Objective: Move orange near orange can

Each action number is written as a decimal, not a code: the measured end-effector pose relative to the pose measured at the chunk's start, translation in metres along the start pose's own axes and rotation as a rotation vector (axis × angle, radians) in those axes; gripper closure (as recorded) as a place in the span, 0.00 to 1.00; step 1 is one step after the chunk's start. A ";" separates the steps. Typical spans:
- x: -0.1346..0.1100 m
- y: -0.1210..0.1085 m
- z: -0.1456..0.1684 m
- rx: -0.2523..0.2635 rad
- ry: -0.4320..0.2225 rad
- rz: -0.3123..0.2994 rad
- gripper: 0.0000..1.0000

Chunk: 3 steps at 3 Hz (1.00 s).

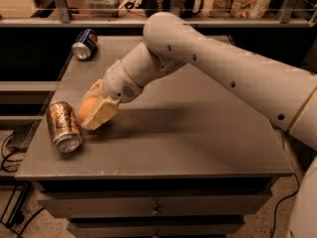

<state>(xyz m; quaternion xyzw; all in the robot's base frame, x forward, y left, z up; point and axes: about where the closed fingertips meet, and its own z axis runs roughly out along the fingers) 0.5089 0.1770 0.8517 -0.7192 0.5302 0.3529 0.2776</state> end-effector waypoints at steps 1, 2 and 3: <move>0.001 0.001 0.001 -0.004 -0.009 -0.005 0.13; 0.004 0.003 0.001 0.001 -0.034 0.004 0.00; 0.004 0.003 0.000 0.002 -0.036 0.004 0.00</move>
Offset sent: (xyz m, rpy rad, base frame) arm -0.0008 -0.0102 -0.0053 0.0661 0.0268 -0.0235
